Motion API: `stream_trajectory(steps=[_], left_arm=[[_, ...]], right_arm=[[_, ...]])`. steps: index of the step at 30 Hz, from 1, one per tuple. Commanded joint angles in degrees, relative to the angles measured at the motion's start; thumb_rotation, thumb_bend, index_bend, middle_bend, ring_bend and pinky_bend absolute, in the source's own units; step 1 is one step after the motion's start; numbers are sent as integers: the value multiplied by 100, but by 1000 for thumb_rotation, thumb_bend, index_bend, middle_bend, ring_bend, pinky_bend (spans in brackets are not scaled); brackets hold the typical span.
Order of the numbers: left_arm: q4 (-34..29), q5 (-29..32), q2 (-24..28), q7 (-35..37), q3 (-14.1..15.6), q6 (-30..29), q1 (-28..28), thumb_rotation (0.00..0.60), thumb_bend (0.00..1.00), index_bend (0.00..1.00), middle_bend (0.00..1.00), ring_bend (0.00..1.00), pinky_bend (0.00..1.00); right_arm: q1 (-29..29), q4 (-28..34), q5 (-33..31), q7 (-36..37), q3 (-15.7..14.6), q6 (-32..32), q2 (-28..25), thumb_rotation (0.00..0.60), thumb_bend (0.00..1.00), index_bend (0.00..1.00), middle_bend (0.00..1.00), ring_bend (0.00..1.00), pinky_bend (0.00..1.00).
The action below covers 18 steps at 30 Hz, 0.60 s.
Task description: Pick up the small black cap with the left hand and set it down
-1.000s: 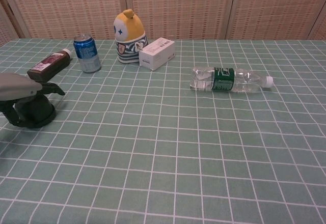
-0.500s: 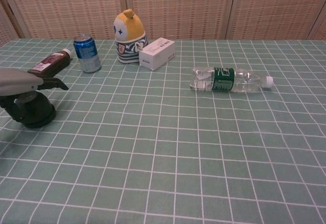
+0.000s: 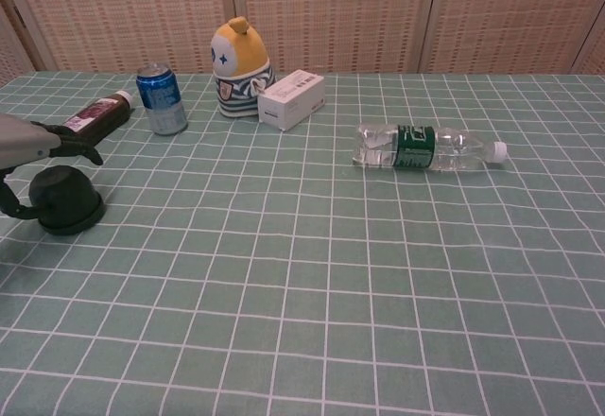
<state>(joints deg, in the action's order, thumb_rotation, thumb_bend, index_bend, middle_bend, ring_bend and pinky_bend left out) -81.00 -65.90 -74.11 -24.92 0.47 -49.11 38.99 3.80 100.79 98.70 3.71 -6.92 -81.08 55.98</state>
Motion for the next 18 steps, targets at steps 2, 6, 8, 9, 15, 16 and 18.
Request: stream_trajectory(steps=[2, 6, 8, 9, 15, 16, 18], left_arm=[[98, -86, -43, 62, -5, 2, -19, 600, 328, 209, 201, 99, 110], [176, -83, -83, 90, -26, 22, -20, 600, 325, 253, 253, 174, 111], [197, -116, -101, 142, -44, 2, -28, 600, 324, 314, 315, 225, 113], [207, -146, -108, 165, -48, -22, -37, 600, 323, 345, 348, 250, 116], [145, -321, -66, 360, -41, -70, -82, 600, 332, 492, 506, 347, 130], [120, -364, -54, 411, -51, -97, -91, 600, 335, 502, 517, 350, 129], [72, -521, -26, 587, -74, -167, -102, 600, 338, 507, 521, 357, 130]], right_arm=[[7, -19, 45, 67, -15, 1, 5, 600, 145, 0, 0, 0, 0], [28, -15, 10, 43, -14, 65, 14, 600, 144, 0, 0, 0, 0], [32, -9, -3, 26, -10, 75, 18, 600, 144, 0, 0, 0, 0], [33, -5, -1, 24, -10, 76, 17, 600, 144, 0, 0, 0, 0], [36, 10, -7, 10, -8, 82, 19, 600, 145, 0, 0, 0, 0], [36, 9, -12, 4, -6, 82, 22, 600, 145, 0, 0, 0, 0], [42, 11, -22, -12, -8, 105, 30, 600, 144, 0, 0, 0, 0]])
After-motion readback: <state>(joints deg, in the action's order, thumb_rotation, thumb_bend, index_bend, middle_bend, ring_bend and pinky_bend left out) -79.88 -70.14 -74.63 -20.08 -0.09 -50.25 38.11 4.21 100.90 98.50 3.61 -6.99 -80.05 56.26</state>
